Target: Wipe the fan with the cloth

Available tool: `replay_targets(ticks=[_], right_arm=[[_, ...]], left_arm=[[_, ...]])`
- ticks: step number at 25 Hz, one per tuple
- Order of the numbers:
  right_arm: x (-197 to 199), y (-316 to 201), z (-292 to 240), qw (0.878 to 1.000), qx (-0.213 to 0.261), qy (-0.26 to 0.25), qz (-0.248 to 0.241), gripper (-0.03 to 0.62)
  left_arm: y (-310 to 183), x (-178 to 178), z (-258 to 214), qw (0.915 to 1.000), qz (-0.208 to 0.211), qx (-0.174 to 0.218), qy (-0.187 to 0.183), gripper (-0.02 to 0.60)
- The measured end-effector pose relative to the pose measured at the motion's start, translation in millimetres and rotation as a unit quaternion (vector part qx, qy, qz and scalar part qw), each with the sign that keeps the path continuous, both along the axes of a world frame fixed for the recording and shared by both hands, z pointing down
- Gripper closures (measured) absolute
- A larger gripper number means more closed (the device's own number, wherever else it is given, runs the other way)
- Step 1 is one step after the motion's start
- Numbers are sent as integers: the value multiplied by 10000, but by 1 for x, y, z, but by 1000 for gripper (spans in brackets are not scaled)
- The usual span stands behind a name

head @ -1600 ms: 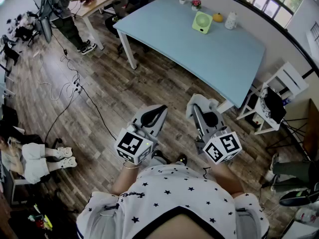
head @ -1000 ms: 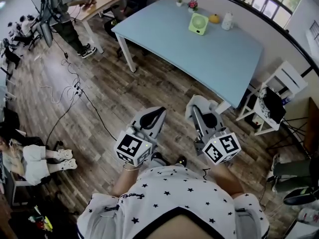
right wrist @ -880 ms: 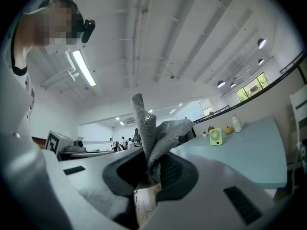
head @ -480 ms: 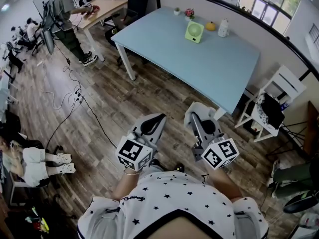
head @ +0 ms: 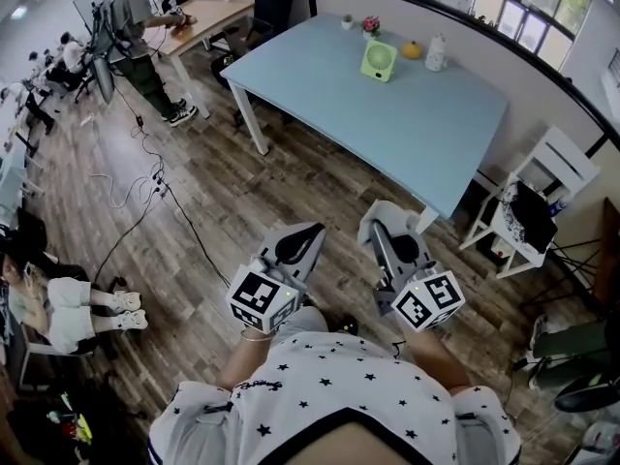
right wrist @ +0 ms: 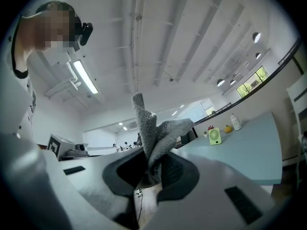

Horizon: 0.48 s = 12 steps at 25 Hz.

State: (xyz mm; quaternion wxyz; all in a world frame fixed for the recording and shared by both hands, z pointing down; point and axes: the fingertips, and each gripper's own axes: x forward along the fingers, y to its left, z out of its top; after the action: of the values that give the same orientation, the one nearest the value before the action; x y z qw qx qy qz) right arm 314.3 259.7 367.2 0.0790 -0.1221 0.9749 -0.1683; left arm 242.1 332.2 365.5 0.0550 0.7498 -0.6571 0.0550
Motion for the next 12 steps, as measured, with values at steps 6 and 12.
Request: replay_targets(ticks=[6,12], right_arm=[[3,-2,4,10000,-76,17,27,545],[-5,-17,6,9998,-93,52,189,545]], left_arm=[[-4,4,5,10000,65,-53,48,550],[-23,-5,10,9996,251,-90,98,549]])
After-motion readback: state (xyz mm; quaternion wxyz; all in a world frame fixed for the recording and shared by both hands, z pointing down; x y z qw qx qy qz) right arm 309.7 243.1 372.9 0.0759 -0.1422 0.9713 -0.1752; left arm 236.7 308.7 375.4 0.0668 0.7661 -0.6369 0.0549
